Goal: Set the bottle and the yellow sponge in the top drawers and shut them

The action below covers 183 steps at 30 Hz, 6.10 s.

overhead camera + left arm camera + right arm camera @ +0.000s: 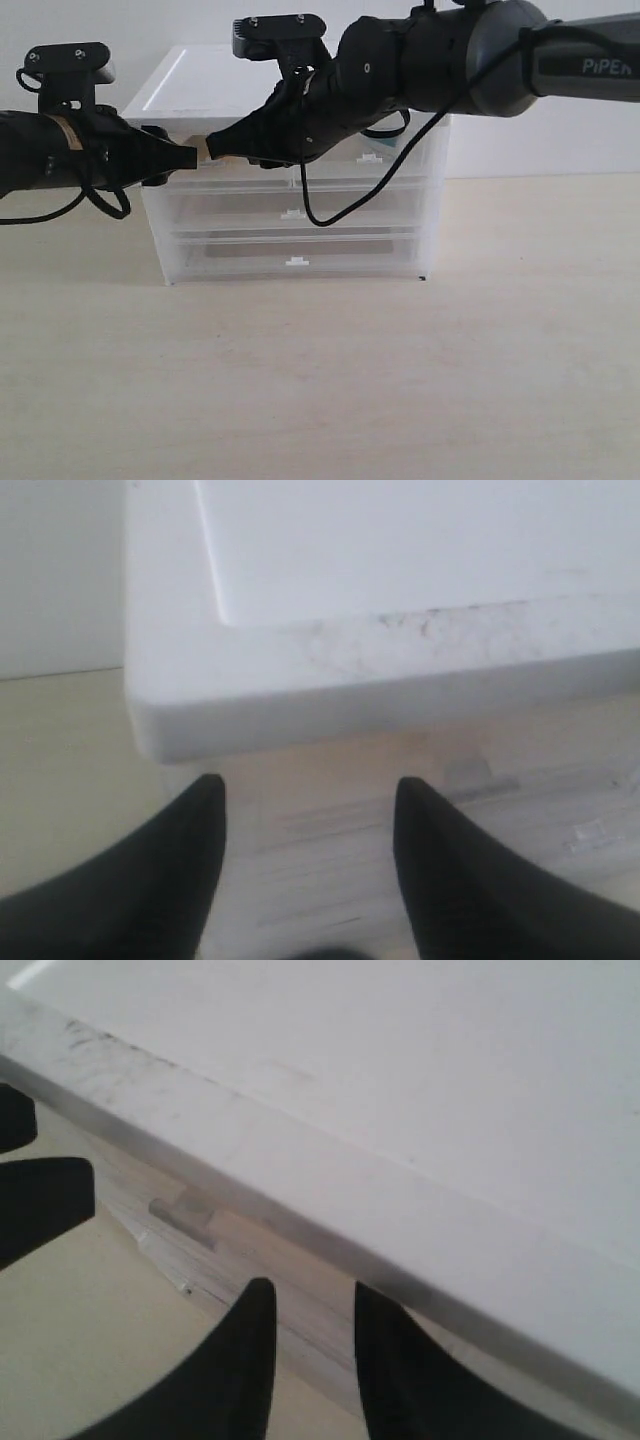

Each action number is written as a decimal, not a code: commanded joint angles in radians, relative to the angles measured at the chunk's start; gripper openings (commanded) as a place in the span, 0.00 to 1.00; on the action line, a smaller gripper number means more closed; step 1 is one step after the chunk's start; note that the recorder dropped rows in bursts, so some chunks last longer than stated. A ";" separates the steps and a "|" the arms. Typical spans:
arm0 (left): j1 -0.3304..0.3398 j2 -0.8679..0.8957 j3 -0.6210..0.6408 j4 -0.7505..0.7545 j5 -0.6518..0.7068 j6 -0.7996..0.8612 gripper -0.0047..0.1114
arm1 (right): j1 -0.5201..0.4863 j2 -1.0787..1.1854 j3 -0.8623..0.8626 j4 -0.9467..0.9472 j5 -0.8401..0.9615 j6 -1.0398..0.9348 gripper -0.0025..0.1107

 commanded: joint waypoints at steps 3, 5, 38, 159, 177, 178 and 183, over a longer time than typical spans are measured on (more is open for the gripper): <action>0.002 -0.001 -0.013 0.002 -0.012 0.004 0.46 | -0.010 -0.003 -0.011 -0.007 -0.036 -0.010 0.25; 0.002 -0.002 -0.013 0.002 0.012 0.004 0.46 | -0.010 -0.006 -0.014 -0.007 -0.026 -0.010 0.25; -0.030 -0.545 0.481 0.002 -0.067 -0.087 0.07 | 0.013 -0.526 0.622 -0.024 -0.178 0.021 0.02; -0.086 -1.158 0.988 0.002 -0.143 -0.308 0.07 | 0.013 -1.253 1.507 0.063 -0.643 0.046 0.02; -0.086 -1.203 0.988 0.002 -0.143 -0.306 0.07 | 0.013 -1.253 1.507 0.063 -0.643 0.046 0.02; -0.086 -1.203 0.988 0.002 -0.143 -0.306 0.07 | 0.013 -1.253 1.507 0.063 -0.643 0.046 0.02; -0.086 -1.203 0.988 0.002 -0.143 -0.306 0.07 | 0.013 -1.253 1.507 0.063 -0.643 0.046 0.02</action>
